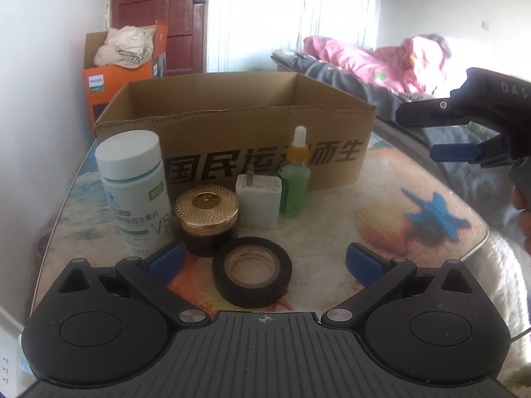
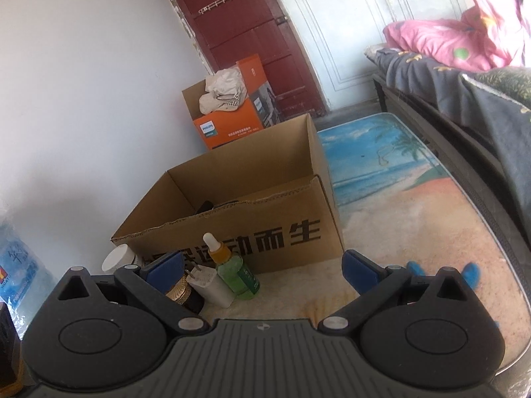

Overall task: Organize rigid objects
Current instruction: 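Move the right gripper toward the black tape roll on the table, then close the right gripper on the black electrical tape roll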

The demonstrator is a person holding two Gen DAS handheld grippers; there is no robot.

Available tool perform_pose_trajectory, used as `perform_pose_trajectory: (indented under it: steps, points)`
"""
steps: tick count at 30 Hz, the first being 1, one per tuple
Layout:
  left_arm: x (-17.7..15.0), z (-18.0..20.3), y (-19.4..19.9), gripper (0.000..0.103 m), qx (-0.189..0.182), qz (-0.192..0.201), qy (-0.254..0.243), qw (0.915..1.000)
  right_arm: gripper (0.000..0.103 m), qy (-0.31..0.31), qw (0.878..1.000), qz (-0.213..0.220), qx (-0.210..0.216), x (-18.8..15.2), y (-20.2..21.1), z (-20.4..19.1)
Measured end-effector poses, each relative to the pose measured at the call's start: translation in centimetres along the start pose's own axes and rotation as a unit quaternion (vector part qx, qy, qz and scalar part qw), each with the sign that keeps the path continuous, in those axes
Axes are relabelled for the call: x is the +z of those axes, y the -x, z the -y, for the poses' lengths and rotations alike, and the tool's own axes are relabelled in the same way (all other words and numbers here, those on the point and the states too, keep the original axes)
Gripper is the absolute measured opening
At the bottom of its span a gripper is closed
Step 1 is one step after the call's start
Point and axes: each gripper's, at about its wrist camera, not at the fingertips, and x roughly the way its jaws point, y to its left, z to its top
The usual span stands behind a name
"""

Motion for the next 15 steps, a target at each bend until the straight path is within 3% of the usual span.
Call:
perform_pose_trajectory:
  steps: [5,11,15]
  points:
    - [-0.6,0.4,-1.0,0.101,0.013,-0.025,-0.002,0.9996,0.096,-0.011,0.996,-0.068,0.052,-1.0,-2.6,-0.6]
    - [-0.7,0.0,-2.0,0.097,0.014,-0.044,-0.005,0.9989,0.076,0.022,0.988,-0.133,0.070,-2.4,-6.3,-2.8]
    - [-0.8,0.2,-2.8,0.085,0.011,-0.061,-0.013,0.9980,0.062,0.047,0.984,-0.157,0.073,-2.8,-7.8,-3.9]
